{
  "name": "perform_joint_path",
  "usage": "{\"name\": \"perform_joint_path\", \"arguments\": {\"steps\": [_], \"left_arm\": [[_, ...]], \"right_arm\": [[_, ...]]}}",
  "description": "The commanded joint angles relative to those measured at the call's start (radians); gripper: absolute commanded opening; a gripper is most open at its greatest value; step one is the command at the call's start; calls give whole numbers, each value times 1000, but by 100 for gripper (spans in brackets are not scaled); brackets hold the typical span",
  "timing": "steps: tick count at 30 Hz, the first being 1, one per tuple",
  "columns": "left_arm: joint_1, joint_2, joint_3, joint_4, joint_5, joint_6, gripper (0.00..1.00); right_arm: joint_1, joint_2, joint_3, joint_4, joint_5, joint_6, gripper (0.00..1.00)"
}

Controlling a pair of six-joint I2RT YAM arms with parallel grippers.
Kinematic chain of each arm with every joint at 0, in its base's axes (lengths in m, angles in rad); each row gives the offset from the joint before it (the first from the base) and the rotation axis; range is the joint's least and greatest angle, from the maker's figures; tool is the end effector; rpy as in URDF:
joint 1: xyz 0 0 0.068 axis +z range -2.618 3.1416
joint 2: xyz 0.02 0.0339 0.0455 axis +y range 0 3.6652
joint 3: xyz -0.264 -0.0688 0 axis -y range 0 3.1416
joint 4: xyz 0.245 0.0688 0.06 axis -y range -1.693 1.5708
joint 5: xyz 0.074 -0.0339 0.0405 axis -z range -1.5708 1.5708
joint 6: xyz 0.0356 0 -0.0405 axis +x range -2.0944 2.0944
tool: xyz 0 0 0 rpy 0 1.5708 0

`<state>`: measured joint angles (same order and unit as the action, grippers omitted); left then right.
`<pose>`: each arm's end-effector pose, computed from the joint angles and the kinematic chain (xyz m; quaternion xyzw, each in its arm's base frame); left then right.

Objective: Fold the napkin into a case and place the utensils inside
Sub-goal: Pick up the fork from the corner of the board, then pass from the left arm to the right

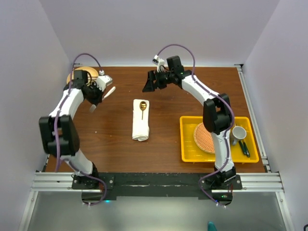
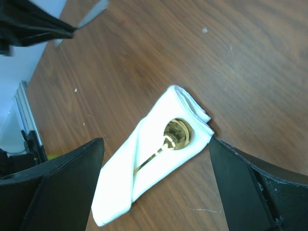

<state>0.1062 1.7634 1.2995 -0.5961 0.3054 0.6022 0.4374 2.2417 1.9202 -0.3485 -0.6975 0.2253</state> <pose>0.3683 0.0285 0.2225 0.2720 0.9176 -0.0514 0.2852 0.4568 0.2388 0.2369 -0.2375 0.8256 0.4240 0.2868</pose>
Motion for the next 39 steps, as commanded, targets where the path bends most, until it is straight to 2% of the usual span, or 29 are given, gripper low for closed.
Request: {"name": "perform_joint_path", "arguments": {"steps": [1, 3, 5, 6, 8, 9, 11, 12, 15, 18, 24, 27, 30, 31, 34, 37, 38, 39], "left_arm": [[-43, -222, 42, -134, 309, 371, 0], [-57, -187, 108, -290, 421, 366, 0], [-63, -142, 213, -375, 498, 291, 0], [-65, -92, 242, -454, 568, 259, 0], [-82, -44, 314, -528, 624, 197, 0], [-98, -9, 329, -572, 644, 150, 0], [-130, 14, 350, -585, 638, 90, 0], [-147, 16, 348, -574, 630, 21, 0], [-186, 18, 351, -565, 604, -79, 0], [-221, 25, 363, -577, 575, -145, 0], [-316, -1, 382, -601, 529, -209, 0], [-358, -24, 373, -600, 515, -220, 0], [-398, -41, 363, -605, 472, -211, 0], [-402, -50, 362, -600, 468, -219, 0], [-410, -58, 362, -587, 459, -236, 0], [-410, -62, 366, -581, 465, -237, 0], [-408, -65, 371, -570, 468, -240, 0], [-405, -73, 377, -559, 463, -249, 13]], "right_arm": [[3, -152, 76, -70, -62, -218, 95], [23, -203, 34, -75, -31, -417, 96], [40, -327, -59, 1, 10, -530, 95], [43, -377, -179, 102, 32, -655, 95], [67, -507, -292, 178, 50, -807, 92], [78, -542, -378, 216, 56, -959, 91], [122, -615, -433, 200, 49, -1114, 85], [141, -628, -460, 130, 50, -1273, 84], [214, -666, -518, 74, 108, -1493, 79], [262, -654, -524, -7, 138, -1625, 77], [302, -630, -566, 26, 196, -1718, 76], [319, -614, -544, -23, 199, -1730, 72], [333, -608, -567, -17, 223, -1767, 63], [337, -605, -569, -20, 231, -1770, 56], [343, -593, -573, -41, 253, -1782, 45], [345, -590, -592, -29, 274, -1785, 8], [345, -588, -595, -6, 274, -1747, 0], [343, -588, -590, 5, 276, -1718, 0]]}}
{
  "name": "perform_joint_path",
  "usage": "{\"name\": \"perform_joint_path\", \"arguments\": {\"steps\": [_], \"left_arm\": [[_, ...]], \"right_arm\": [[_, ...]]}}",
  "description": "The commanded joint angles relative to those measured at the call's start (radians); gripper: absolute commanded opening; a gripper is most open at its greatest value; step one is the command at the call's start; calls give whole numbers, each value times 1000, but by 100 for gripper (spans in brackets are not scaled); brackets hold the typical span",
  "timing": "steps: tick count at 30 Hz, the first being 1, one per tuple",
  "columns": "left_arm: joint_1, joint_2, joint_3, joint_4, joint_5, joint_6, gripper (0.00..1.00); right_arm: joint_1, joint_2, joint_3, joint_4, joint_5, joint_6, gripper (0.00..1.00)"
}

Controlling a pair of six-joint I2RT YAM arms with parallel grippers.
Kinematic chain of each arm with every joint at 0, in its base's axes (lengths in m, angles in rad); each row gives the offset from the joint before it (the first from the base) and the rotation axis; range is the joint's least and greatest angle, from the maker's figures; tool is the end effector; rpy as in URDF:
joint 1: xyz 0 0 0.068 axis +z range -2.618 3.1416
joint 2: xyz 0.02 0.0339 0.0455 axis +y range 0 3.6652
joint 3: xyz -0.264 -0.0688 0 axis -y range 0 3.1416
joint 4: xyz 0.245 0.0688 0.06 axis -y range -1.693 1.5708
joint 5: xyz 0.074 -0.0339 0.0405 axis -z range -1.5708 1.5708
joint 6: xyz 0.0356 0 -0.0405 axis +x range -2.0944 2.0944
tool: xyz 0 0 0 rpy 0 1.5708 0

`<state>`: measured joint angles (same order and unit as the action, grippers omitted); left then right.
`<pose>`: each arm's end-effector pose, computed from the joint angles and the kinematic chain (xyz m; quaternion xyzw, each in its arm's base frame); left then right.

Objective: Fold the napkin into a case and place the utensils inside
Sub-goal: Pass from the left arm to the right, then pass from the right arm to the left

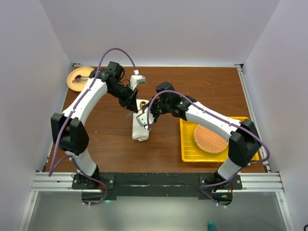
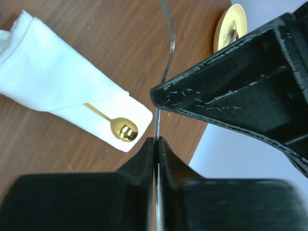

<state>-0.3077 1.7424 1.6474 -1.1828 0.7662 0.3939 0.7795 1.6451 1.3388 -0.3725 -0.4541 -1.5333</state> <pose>0.3198 -0.1275 0.3147 0.3666 0.8429 -0.3636 0.1512 0.2549 0.2738 0.2936 -0.8437 0.2650 0.0341 0.4655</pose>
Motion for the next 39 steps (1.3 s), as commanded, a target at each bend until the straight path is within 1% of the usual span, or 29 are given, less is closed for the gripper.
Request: {"name": "perform_joint_path", "arguments": {"steps": [1, 2, 4, 5, 6, 7, 8, 9, 10, 11, 13, 14, 16, 17, 18, 19, 20, 21, 22, 23, 24, 25, 27, 31, 34, 36, 39], "left_arm": [[19, -73, 34, 40, -2, -47, 22], [75, -92, 34, 110, 21, -102, 30], [190, -165, 11, 239, 100, -203, 68], [306, -196, -41, 470, 152, -384, 80], [370, -225, -61, 583, 151, -474, 100], [413, -275, -81, 695, 137, -553, 100], [468, -297, -112, 877, 86, -666, 100], [481, -317, -123, 947, 44, -705, 100], [489, -351, -132, 1030, -38, -734, 100], [492, -368, -158, 1066, -68, -781, 100], [493, -423, -211, 1167, -108, -828, 100], [493, -438, -278, 1237, -119, -880, 100], [486, -457, -326, 1316, -91, -931, 100], [449, -452, -339, 1304, -99, -952, 100], [412, -451, -345, 1292, -107, -946, 97], [324, -457, -350, 1263, -154, -896, 94], [273, -466, -359, 1247, -195, -873, 89], [236, -472, -366, 1252, -220, -866, 75], [188, -474, -376, 1275, -241, -874, 67], [171, -468, -374, 1270, -257, -900, 61], [162, -452, -371, 1264, -268, -911, 50], [148, -443, -367, 1235, -293, -920, 46], [137, -414, -336, 1201, -314, -943, 42], [119, -382, -314, 1184, -332, -994, 36], [117, -365, -313, 1111, -363, -1017, 34], [117, -368, -317, 1086, -384, -1020, 32], [119, -374, -340, 1086, -369, -1047, 32]], "right_arm": [[1, 12, -3, 35, 31, 76, 0], [3, 28, 26, 40, 28, 167, 0], [-5, 53, 93, 43, 37, 283, 0], [-12, 79, 117, 49, 35, 406, 0], [-22, 94, 140, 59, 31, 477, 0], [-43, 108, 187, 73, 23, 554, 0], [-55, 120, 215, 107, 17, 734, 0], [-72, 142, 242, 139, 11, 859, 0], [-116, 151, 290, 180, -7, 992, 0], [-138, 165, 310, 248, -14, 1235, 0], [-198, 212, 382, 299, -12, 1471, 0], [-215, 231, 407, 317, -35, 1685, 0], [-246, 275, 459, 328, -64, 1859, 0], [-249, 278, 456, 368, -98, 2004, 0], [-250, 274, 439, 424, -92, 2067, 0], [-247, 259, 380, 543, -83, 2193, 0], [-244, 252, 353, 591, -80, 2249, 0], [-231, 248, 338, 615, -57, 2288, 0], [-223, 248, 327, 622, -46, 2331, 0], [-215, 248, 323, 630, -38, 2346, 0], [-201, 243, 318, 635, -14, 2354, 0], [-192, 223, 301, 636, 5, 2351, 0], [-171, 203, 287, 638, 57, 2327, 0], [-140, 171, 255, 652, 95, 2267, 0], [-125, 156, 247, 649, 124, 2245, 0], [-120, 153, 249, 644, 141, 2236, 0], [-115, 154, 253, 642, 158, 2225, 0]]}}
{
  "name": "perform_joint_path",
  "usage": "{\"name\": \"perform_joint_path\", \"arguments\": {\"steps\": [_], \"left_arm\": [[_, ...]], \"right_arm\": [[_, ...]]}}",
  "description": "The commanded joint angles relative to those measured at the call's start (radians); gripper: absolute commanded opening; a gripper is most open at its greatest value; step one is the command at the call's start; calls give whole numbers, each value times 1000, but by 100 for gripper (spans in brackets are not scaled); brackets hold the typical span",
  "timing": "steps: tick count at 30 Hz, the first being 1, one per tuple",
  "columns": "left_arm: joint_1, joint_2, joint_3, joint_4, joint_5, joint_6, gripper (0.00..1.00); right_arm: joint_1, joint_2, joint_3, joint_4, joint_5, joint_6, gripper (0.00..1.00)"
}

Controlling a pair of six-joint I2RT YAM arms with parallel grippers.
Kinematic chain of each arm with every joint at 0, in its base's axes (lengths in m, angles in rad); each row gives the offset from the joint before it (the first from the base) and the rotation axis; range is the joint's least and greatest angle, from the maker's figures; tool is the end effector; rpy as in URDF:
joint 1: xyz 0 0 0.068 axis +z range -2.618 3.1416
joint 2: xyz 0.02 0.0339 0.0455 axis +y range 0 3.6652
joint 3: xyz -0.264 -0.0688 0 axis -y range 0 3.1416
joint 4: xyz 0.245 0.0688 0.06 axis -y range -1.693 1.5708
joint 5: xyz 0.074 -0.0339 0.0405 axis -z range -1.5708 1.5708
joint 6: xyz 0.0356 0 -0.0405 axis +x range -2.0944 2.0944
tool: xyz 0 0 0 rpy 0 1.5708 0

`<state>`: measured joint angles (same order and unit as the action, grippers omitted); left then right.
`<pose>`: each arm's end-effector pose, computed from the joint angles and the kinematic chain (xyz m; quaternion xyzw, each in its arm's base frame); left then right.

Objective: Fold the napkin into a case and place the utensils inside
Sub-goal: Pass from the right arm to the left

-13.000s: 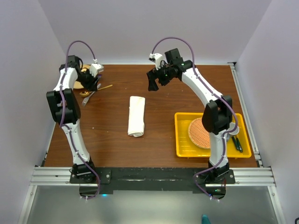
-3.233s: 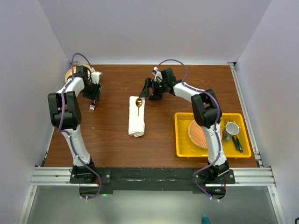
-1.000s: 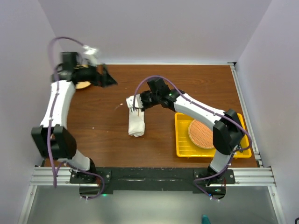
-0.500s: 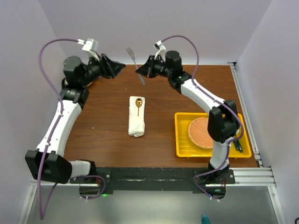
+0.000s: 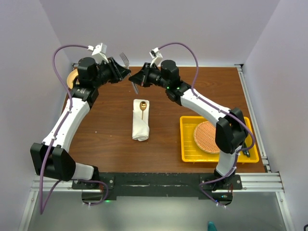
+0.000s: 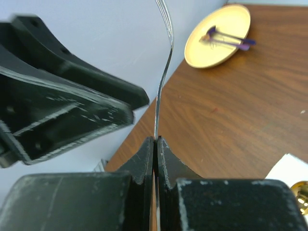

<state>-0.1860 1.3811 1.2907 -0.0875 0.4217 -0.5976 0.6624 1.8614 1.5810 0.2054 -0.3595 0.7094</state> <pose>0.3161 -0.0743 0.3916 -0.0219 0.7617 -0.3879 0.5184 0.3508 0.2895 0.3482 -0.1046 0.7240 0.5252 0.4348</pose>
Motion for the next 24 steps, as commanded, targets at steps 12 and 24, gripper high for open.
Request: {"name": "perform_joint_path", "arguments": {"steps": [12, 24], "left_arm": [[8, 35, 48, -14, -44, -99, 35], [13, 45, 58, 9, -46, -113, 28]], "right_arm": [[16, -54, 21, 66, 33, -30, 0], [19, -91, -52, 63, 1, -19, 0]]}}
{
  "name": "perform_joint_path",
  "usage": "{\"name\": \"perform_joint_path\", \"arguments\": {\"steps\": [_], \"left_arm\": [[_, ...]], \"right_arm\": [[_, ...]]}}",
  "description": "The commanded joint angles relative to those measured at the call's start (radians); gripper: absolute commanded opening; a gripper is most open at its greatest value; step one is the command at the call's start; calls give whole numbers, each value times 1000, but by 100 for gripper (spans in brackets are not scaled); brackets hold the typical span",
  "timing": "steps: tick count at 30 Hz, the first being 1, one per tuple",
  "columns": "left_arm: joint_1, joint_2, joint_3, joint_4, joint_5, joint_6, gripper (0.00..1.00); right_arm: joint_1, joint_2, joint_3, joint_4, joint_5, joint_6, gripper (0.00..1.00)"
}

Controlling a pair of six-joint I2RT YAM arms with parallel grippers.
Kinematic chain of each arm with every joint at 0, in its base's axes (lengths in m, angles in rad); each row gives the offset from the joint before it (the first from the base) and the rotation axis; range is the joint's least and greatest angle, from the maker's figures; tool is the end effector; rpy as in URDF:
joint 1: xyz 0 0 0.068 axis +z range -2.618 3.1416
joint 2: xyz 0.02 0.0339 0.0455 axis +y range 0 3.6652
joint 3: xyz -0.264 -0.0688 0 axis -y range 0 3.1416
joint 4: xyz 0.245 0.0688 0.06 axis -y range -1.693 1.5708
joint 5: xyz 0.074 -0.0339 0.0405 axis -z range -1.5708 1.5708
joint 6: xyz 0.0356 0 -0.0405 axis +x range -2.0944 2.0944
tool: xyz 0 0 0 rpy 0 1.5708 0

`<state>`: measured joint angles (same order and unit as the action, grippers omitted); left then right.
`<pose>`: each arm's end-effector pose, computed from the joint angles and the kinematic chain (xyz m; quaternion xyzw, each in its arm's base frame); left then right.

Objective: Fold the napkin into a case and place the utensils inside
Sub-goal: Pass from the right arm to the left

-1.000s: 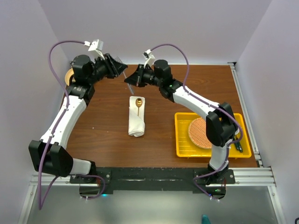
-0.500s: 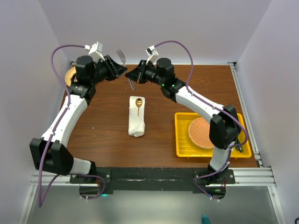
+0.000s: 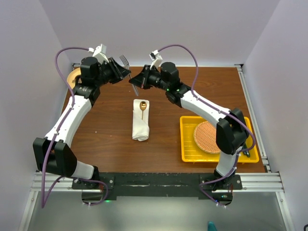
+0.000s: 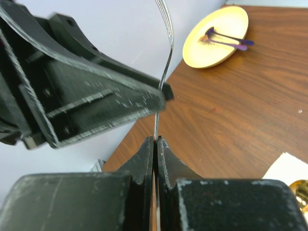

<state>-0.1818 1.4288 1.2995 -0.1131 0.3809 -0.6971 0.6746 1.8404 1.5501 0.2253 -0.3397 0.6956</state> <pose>0.3293 -0.0740 0.3771 -0.0842 0.7774 -0.3924 0.4844 0.3437 0.2901 0.3483 -0.1080 0.7204 0.5219 0.4438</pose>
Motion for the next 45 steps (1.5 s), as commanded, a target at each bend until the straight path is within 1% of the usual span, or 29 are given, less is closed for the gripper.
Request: {"name": "perform_joint_path", "arguments": {"steps": [1, 3, 5, 6, 9, 12, 14, 18, 20, 23, 24, 26, 27, 28, 29, 30, 31, 35, 38, 39, 41, 43, 45], "left_arm": [[8, -1, 49, 35, -4, -12, 28], [8, 1, 50, 36, 3, -12, 24], [8, 5, 50, 35, 6, -12, 23], [7, 8, 50, 36, 13, -15, 20], [7, 16, 46, 36, 26, -22, 19], [5, 21, 31, 36, 39, -35, 22], [2, 18, 15, 36, 41, -39, 23], [-2, 15, -9, 41, 52, -50, 31], [-8, 9, -16, 41, 52, -45, 30], [-10, 10, -14, 39, 49, -44, 25], [-10, 10, -14, 39, 46, -45, 20], [-8, 13, -9, 38, 42, -42, 12], [-10, 15, -6, 38, 44, -39, 4], [-10, 18, -3, 38, 44, -36, 0], [-10, 21, 3, 36, 39, -27, 0], [-10, 24, 9, 33, 39, -21, 0], [-10, 34, 17, 29, 36, -9, 0], [-10, 79, 67, -13, 6, 73, 0], [-21, 142, 104, -58, -16, 131, 0], [-24, 160, 115, -72, -26, 146, 0], [-38, 208, 136, -95, -48, 178, 0], [-54, 246, 150, -105, -65, 197, 0], [-67, 287, 170, -109, -111, 200, 0]], "right_arm": [[6, -73, -25, 43, -22, -4, 0], [8, -79, -36, 49, -24, -1, 0], [8, -81, -39, 51, -22, 1, 0], [10, -82, -41, 55, -24, 1, 0], [10, -84, -41, 60, -22, 1, 0], [8, -89, -42, 68, -21, -4, 0], [10, -87, -42, 68, -24, -8, 0], [8, -83, -38, 68, -27, -10, 0], [10, -81, -36, 66, -25, -11, 0], [10, -79, -38, 63, -27, -13, 0], [10, -79, -38, 59, -25, -16, 0], [8, -82, -41, 57, -25, -21, 0], [10, -81, -42, 52, -27, -22, 0], [8, -79, -42, 49, -28, -25, 0], [8, -75, -39, 43, -42, -31, 0], [8, -70, -35, 13, -59, -36, 4], [2, -66, -30, -6, -65, -39, 21], [-50, -70, -28, -84, -111, -73, 54], [-107, -76, -33, -174, -128, -128, 60], [-119, -75, -39, -210, -136, -142, 60], [-151, -61, -48, -266, -131, -195, 59], [-174, -29, -59, -280, -134, -225, 59], [-194, 3, -59, -308, -125, -255, 54]]}}
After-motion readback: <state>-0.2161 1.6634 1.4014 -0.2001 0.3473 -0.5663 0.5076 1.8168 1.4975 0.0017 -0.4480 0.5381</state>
